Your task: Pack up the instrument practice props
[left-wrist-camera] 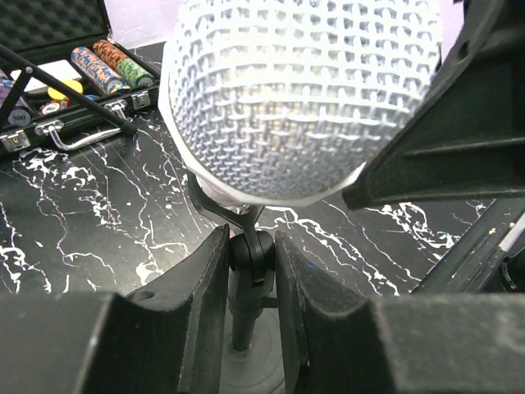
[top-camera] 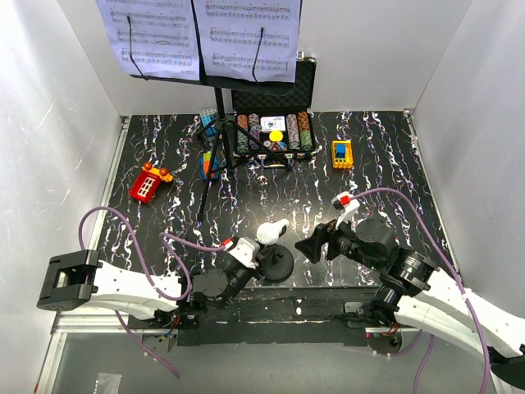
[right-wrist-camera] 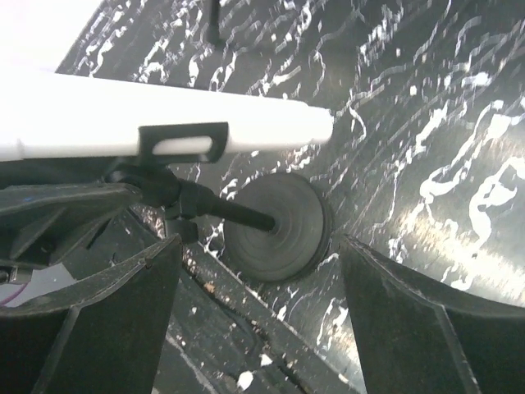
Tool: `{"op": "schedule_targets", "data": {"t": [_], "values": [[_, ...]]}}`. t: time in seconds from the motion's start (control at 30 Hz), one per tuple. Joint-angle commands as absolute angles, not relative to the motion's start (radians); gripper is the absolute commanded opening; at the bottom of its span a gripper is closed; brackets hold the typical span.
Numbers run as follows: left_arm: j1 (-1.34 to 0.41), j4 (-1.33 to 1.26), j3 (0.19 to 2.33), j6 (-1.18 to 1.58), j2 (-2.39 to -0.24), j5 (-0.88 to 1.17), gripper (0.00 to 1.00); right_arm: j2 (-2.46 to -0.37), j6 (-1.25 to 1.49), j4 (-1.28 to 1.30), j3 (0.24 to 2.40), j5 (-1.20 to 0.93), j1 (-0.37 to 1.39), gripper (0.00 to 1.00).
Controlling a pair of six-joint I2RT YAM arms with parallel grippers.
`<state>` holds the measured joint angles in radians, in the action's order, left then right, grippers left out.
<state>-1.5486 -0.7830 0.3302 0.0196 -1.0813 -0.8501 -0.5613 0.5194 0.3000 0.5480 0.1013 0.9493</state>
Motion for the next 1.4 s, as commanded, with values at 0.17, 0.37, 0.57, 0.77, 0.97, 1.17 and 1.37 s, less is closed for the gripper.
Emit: {"op": "schedule_targets", "data": {"t": [0.17, 0.37, 0.57, 0.77, 0.97, 1.17, 1.37], "values": [[-1.554, -0.692, 0.271, 0.075, -1.094, -0.805, 0.00, -0.485, 0.109, -0.093, 0.509, 0.066, 0.985, 0.85], [-1.555, -0.677, 0.299, 0.074, -1.126, -0.793, 0.00, -0.584, -0.084, -0.141, 0.540, 0.058, 1.069, 0.85], [-1.554, -0.650, 0.325, 0.066, -1.157, -0.772, 0.00, -0.606, -0.161, -0.178, 0.519, 0.112, 1.157, 0.85], [-1.554, -0.649, 0.348, 0.068, -1.196, -0.738, 0.00, -0.611, -0.199, -0.392, 0.450, 0.205, 1.187, 0.83], [-1.554, -0.638, 0.365, 0.066, -1.204, -0.709, 0.00, -0.658, -0.258, -0.509, 0.413, 0.244, 1.190, 0.77], [-1.554, -0.627, 0.373, 0.074, -1.216, -0.681, 0.00, -0.696, -0.287, -0.554, 0.400, 0.247, 1.189, 0.63], [-1.554, -0.611, 0.376, 0.086, -1.215, -0.670, 0.00, -0.741, -0.318, -0.604, 0.397, 0.314, 1.192, 0.33]]}}
